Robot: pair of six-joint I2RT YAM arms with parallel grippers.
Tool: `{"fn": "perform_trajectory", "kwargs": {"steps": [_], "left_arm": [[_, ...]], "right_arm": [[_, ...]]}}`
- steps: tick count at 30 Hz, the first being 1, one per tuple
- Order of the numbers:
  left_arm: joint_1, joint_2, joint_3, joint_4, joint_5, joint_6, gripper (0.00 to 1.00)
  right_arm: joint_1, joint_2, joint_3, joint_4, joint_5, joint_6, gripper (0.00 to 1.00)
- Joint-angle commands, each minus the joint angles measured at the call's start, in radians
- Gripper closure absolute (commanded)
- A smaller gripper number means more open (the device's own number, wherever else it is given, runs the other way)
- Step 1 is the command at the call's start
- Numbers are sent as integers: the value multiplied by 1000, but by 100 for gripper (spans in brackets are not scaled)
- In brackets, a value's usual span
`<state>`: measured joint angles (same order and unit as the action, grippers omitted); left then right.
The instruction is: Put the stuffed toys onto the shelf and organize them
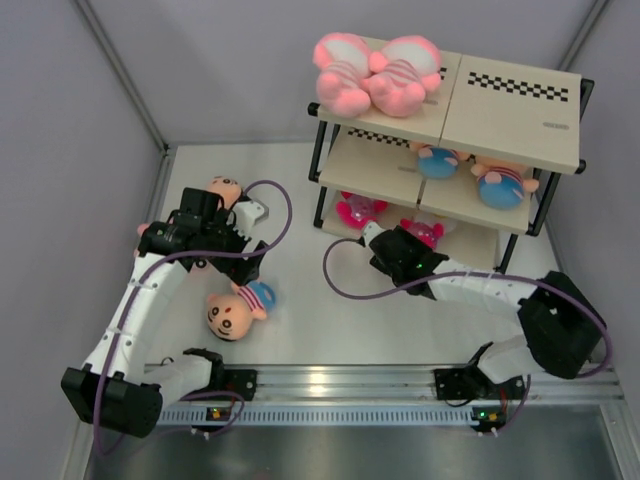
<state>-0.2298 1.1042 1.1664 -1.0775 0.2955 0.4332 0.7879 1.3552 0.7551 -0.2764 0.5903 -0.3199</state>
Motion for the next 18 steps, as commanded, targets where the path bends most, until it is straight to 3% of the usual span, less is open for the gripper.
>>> {"fn": "perform_trajectory", "kwargs": {"steps": [1, 6, 7, 15, 18], "left_arm": [[-3, -12, -2, -4, 22, 15, 1], [-3, -20, 1, -4, 11, 16, 1], [-3, -21, 1, -4, 8, 16, 1], [-3, -15, 3, -4, 10, 24, 1], [-3, -9, 3, -4, 14, 22, 1]], "right_arm": [[19, 121, 61, 81, 161, -154, 36], [20, 232, 113, 126, 312, -249, 43], [20, 246, 113, 132, 319, -254, 54], [20, 252, 66, 190, 352, -297, 98], [20, 239, 46, 189, 353, -297, 100]]}}
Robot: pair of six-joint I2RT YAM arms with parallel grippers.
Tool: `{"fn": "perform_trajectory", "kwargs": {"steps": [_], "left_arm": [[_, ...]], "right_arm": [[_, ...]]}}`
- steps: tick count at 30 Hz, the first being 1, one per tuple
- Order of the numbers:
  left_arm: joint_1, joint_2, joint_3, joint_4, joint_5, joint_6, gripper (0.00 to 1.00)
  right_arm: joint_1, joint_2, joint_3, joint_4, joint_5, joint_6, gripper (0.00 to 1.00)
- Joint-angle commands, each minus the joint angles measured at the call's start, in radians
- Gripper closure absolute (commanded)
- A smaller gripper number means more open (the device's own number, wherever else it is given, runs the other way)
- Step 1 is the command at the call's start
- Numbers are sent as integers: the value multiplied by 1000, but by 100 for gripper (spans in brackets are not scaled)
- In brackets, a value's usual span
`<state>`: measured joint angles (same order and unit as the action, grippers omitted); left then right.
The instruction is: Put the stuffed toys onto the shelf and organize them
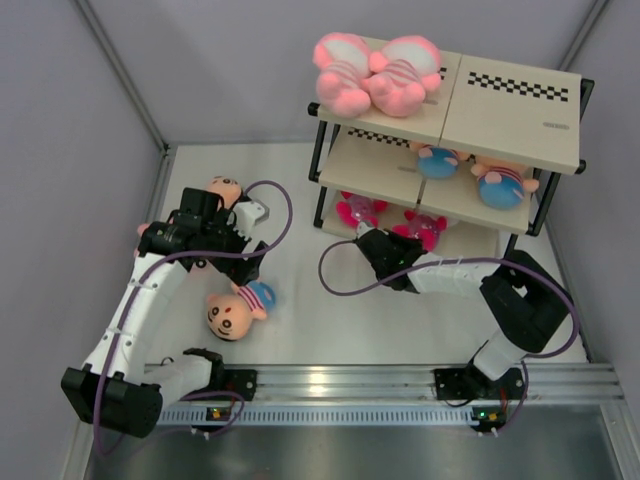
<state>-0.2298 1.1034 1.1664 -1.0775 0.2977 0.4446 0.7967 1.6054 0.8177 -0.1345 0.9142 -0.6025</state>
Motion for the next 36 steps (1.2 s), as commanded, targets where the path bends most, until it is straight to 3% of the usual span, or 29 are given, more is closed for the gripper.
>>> {"fn": "perform_trajectory", "kwargs": {"steps": [1, 24, 29, 33, 36], "left_arm": [[-3, -8, 3, -4, 12, 11, 1], [-3, -33, -13, -4, -8, 17, 1], [-3, -16, -16, -1, -67, -3, 1], [1, 22, -8, 25, -246, -50, 1], [15, 44, -10, 44, -325, -50, 1]], "right_arm": [[10, -19, -32, 49, 38, -16, 100], [-116, -116, -103, -4, 106, -46, 99], [-100, -117, -66, -82, 114, 21, 85], [-57, -176, -51, -152, 109, 81, 62], [-25, -228, -42, -218, 110, 107, 52]]}}
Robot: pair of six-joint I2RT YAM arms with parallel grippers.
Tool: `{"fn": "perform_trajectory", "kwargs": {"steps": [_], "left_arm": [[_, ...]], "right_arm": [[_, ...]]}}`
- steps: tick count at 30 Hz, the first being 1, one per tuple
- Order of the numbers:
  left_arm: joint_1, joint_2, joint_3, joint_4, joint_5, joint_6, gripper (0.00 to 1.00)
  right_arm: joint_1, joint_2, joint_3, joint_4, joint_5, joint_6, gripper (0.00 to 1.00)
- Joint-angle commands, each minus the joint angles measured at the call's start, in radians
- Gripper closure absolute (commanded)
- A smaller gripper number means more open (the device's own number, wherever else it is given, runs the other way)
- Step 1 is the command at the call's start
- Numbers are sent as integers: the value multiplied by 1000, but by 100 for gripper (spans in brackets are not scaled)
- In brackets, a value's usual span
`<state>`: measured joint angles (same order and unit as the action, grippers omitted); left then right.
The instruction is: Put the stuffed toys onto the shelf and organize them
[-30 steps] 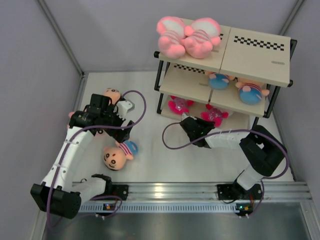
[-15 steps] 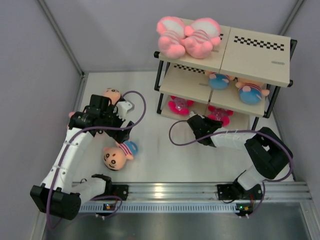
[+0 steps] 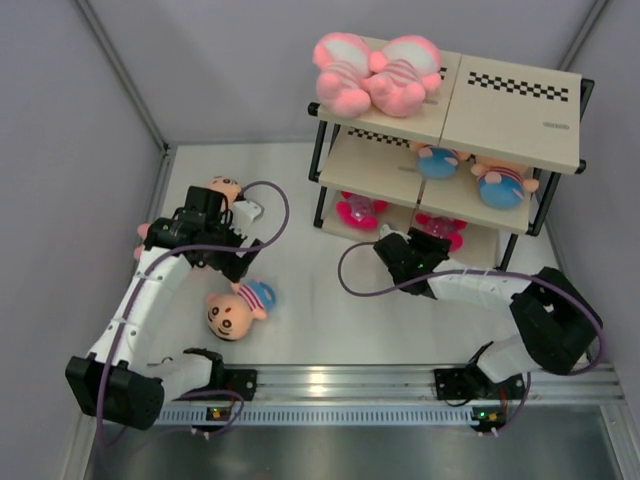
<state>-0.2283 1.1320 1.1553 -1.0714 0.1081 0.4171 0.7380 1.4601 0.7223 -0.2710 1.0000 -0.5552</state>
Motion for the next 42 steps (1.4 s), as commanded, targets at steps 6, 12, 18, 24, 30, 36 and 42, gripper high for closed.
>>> {"fn": "perform_trajectory", "kwargs": {"steps": [6, 12, 18, 24, 30, 36, 42], "left_arm": [[18, 20, -45, -65, 82, 147, 1], [-57, 31, -150, -163, 162, 285, 1], [-97, 110, -252, -147, 98, 293, 13], [-97, 167, -284, -61, 74, 230, 95], [-97, 146, -247, -30, 103, 184, 100], [-95, -23, -88, -96, 520, 358, 100], [-163, -68, 1, -117, 746, 427, 100]], "right_arm": [[92, -174, 89, -152, 12, 106, 42], [142, -250, 131, -194, -46, 133, 37], [189, -331, 161, -183, -148, 155, 26], [239, -406, 169, -122, -334, 182, 14], [297, -455, 187, -77, -541, 182, 1], [305, -621, 155, 32, -1025, 129, 1], [304, -661, 232, -29, -1388, 17, 1]]}}
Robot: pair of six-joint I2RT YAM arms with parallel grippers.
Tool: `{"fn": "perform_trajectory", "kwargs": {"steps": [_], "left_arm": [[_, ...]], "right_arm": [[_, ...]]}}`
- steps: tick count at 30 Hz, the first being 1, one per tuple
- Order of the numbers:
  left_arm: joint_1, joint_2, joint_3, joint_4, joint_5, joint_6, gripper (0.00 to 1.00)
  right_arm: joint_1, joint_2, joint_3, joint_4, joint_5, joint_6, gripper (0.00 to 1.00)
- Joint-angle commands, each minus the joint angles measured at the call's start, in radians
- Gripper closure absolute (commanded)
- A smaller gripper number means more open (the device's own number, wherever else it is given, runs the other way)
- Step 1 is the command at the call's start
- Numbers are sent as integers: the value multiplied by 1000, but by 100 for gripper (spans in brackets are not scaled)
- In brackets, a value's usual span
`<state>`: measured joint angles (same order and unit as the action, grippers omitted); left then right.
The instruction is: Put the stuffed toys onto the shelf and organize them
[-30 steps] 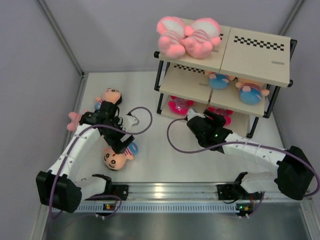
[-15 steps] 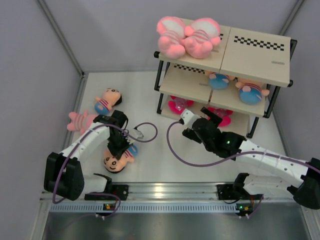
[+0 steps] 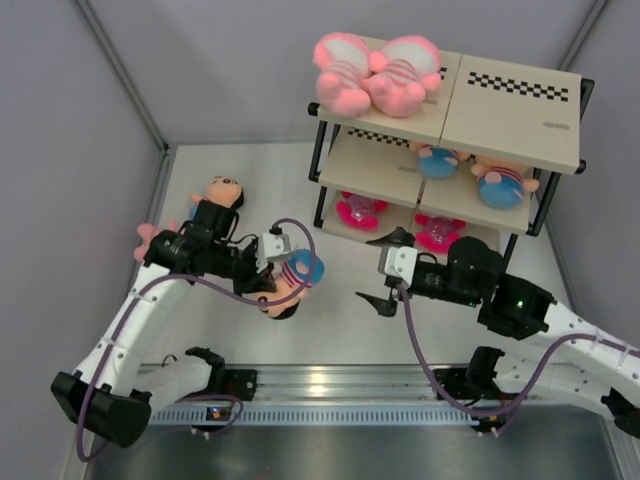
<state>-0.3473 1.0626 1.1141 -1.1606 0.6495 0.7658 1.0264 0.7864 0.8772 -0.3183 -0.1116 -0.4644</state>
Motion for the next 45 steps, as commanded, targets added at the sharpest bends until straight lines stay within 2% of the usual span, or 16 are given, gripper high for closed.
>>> {"fn": "perform_trajectory", "kwargs": {"steps": [1, 8, 14, 22, 28, 31, 32, 34, 36, 37, 39, 40, 42, 43, 44, 45], "left_arm": [[-61, 8, 50, -36, 208, 81, 100], [-209, 16, 78, -120, 213, 110, 100], [-240, -36, 76, -139, 211, 110, 100], [-243, -38, 88, -146, 219, 121, 100], [-242, -69, 87, -145, 213, 135, 100], [-242, -64, 89, -143, 219, 136, 100], [-243, -61, 90, -145, 213, 135, 100], [-242, -58, 98, -143, 196, 129, 100], [-243, -52, 98, -143, 177, 118, 100], [-243, -47, 101, -140, 153, 110, 100], [-242, -32, 116, -137, 122, 67, 100], [-240, -27, 119, -92, 64, 35, 98], [-240, -29, 113, -35, -14, -66, 82], [-240, -33, 107, 22, -96, -95, 77], [-242, -39, 95, 50, -144, -146, 65], [-242, -44, 93, 68, -187, -167, 59]], "right_arm": [[17, 31, 121, -5, -298, -86, 1], [15, 275, 351, -258, -457, -232, 1], [15, 437, 505, -499, -572, -344, 2], [11, 523, 522, -507, -634, -344, 5], [11, 537, 458, -460, -626, -303, 14], [14, 519, 419, -390, -632, -263, 38], [14, 513, 413, -381, -626, -243, 51], [15, 505, 407, -377, -614, -224, 61], [15, 495, 404, -370, -599, -200, 84], [17, 476, 399, -342, -567, -154, 100], [18, 452, 378, -295, -525, -100, 100], [21, 418, 352, -251, -484, -58, 100], [27, 377, 303, -196, -416, -1, 100], [31, 337, 289, -177, -349, 35, 100], [34, 314, 272, -136, -306, 55, 100], [37, 292, 241, -117, -259, 70, 100]]}}
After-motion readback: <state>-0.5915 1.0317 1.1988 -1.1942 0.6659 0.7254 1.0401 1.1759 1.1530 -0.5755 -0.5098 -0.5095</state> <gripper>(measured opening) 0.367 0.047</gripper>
